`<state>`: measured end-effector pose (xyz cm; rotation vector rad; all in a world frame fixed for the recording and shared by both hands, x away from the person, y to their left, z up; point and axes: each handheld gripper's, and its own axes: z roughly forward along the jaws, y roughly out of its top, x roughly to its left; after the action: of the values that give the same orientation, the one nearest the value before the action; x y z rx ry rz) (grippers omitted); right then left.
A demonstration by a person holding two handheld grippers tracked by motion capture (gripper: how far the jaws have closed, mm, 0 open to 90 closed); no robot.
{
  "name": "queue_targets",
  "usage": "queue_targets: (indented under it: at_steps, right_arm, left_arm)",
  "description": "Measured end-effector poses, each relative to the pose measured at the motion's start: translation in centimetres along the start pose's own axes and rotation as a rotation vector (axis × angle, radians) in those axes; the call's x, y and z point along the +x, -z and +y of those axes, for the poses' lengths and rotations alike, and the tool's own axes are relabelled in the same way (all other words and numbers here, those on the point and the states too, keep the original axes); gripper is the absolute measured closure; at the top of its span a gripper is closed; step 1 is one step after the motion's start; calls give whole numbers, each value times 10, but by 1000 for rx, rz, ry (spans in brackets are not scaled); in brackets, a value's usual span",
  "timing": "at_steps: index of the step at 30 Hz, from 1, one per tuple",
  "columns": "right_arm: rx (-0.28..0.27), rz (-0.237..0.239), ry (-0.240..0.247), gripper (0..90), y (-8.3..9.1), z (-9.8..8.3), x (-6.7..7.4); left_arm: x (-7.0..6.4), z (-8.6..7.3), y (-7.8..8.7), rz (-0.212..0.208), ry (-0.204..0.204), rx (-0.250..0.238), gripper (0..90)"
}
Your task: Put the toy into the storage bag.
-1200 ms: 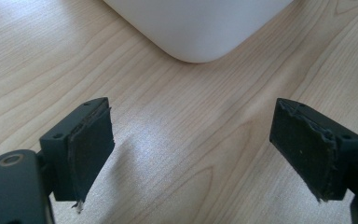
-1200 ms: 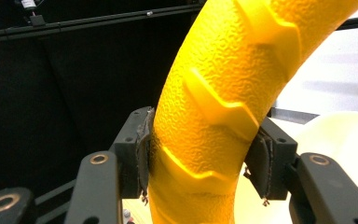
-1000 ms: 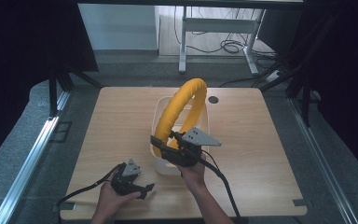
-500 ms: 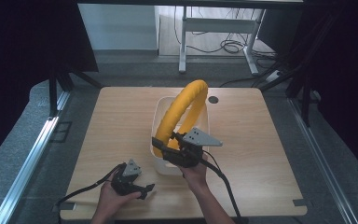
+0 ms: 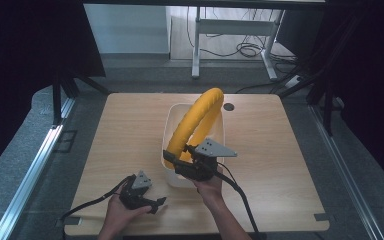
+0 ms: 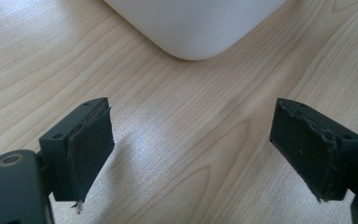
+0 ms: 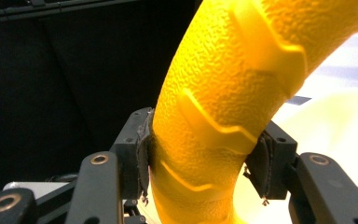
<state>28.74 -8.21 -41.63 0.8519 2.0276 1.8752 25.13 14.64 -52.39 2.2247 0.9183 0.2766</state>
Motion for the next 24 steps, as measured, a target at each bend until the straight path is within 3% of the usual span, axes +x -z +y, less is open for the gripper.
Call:
queue_targets:
  at_steps: [11, 16, 24]
  right_arm:
    - [14, 6, 3, 463, 1, 1, -1]
    - [-3, -11, 6, 407, 6, 5, -2]
    - [23, -13, 11, 358, 15, 8, -5]
  left_arm:
    - [0, 0, 0, 0, 0, 0, 135]
    - [0, 0, 0, 0, 0, 1, 135]
    - [0, 0, -1, -2, 3, 2, 135]
